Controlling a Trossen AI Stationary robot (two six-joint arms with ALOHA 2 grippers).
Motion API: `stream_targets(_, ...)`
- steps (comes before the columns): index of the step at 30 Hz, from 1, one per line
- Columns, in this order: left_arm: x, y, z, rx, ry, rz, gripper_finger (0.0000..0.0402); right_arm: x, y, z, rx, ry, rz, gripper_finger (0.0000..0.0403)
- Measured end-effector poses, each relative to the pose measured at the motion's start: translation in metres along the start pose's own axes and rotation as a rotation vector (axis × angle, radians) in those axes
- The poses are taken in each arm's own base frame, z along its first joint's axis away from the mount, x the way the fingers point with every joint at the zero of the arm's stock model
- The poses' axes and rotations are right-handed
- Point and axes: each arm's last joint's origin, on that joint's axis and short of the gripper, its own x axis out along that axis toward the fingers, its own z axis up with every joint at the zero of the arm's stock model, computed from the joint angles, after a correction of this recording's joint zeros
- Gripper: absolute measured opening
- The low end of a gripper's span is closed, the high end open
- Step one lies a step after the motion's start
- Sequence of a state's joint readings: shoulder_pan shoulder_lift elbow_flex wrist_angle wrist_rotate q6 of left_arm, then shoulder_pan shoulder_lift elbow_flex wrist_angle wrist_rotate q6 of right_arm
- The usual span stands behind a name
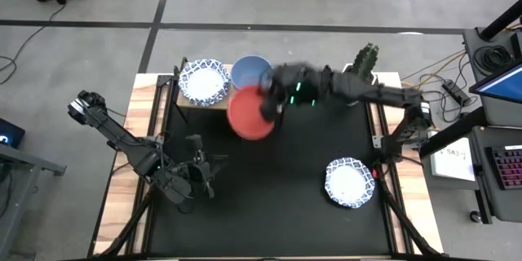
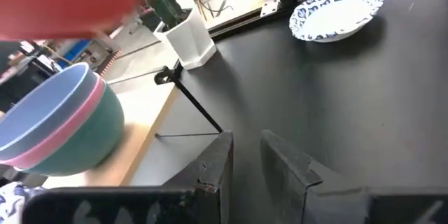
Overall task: Place and stack bowls onto a shelf
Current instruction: Stack the orange bowl on top of the blue bowl on the shelf
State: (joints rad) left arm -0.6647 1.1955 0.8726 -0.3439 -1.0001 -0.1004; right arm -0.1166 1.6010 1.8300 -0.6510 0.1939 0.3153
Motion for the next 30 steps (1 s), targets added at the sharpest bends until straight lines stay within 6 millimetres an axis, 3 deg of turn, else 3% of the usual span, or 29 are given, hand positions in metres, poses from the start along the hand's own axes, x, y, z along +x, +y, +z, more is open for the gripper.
stream_targets(2, 0.000, 0.000, 0.000, 0.015, -0.001, 0.009, 0.0056, -0.005, -0.023, 0.017, 0.028, -0.050, -0.049, 0.0009)
stream_targets(7, 0.001, 0.001, 0.000, 0.049, 0.003, 0.019, 0.0056, 0.005, -0.077, 0.041, 0.088, -0.087, -0.157, 0.0009)
stream_targets(14, 0.001, 0.004, 0.000, 0.062, 0.000, 0.043, 0.0056, 0.042, -0.129, 0.038, 0.147, -0.008, -0.170, 0.0009)
stream_targets(18, 0.000, 0.005, 0.001, 0.059, -0.003, 0.064, 0.0056, 0.059, -0.140, 0.031, 0.157, 0.030, -0.199, 0.0019)
stream_targets(23, 0.000, 0.005, 0.001, 0.051, -0.003, 0.064, 0.0056, 0.070, -0.144, 0.027, 0.149, 0.040, -0.204, 0.0060)
stream_targets(30, 0.000, 0.005, 0.000, 0.020, -0.003, 0.064, 0.0056, 0.065, -0.143, 0.033, 0.104, -0.006, -0.202, 0.0119)
